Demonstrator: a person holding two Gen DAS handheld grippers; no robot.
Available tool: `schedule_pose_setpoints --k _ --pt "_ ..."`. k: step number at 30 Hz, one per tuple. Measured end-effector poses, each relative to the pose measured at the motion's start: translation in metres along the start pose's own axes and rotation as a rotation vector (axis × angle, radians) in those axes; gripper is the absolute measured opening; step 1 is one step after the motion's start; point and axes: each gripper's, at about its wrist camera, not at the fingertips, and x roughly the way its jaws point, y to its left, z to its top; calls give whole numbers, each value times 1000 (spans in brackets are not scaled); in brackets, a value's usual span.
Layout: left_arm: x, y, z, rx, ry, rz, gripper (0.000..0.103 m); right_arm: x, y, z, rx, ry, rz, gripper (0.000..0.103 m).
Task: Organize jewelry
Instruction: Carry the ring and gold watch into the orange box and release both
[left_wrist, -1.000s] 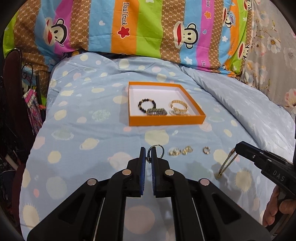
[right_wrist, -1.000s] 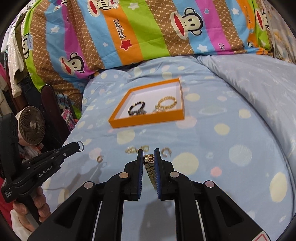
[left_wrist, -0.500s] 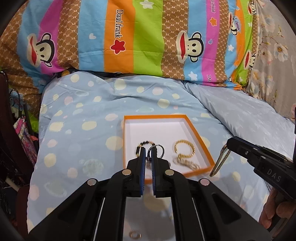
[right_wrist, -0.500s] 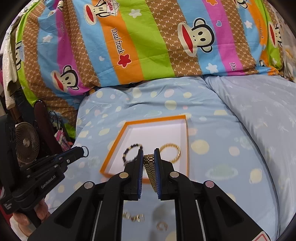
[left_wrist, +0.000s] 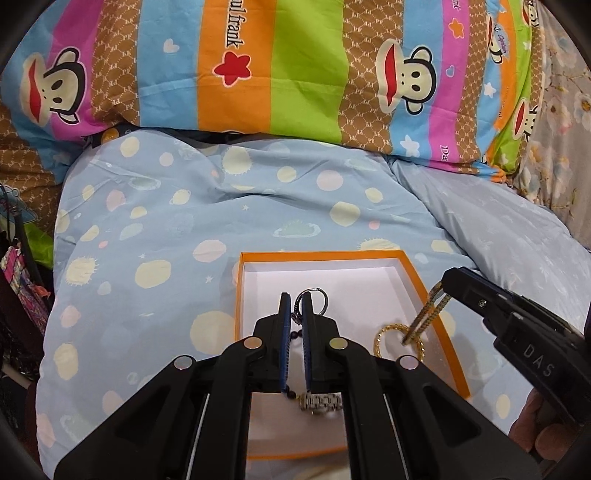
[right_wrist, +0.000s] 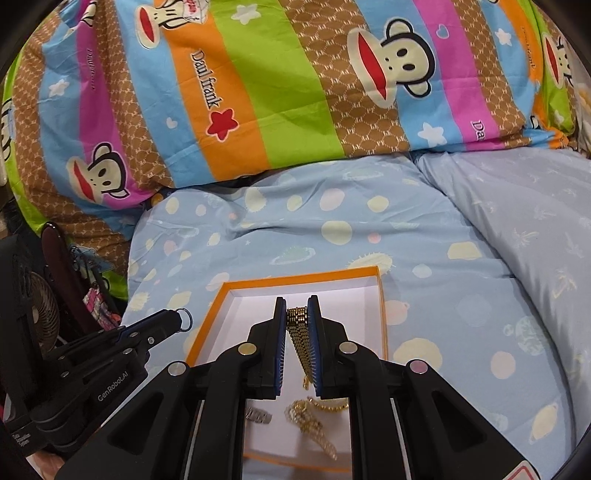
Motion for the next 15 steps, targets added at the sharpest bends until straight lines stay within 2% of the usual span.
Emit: schedule_pose_setpoints --k 9,13,15 --pt "40 -4 2 -14 33 -1 6 34 -9 -9 4 65 6 12" --pt "52 -3 -3 -34 49 10 7 33 -13 -16 11 69 2 15" --pt "54 -2 -5 -48 58 17 24 29 -13 -17 11 66 5 15"
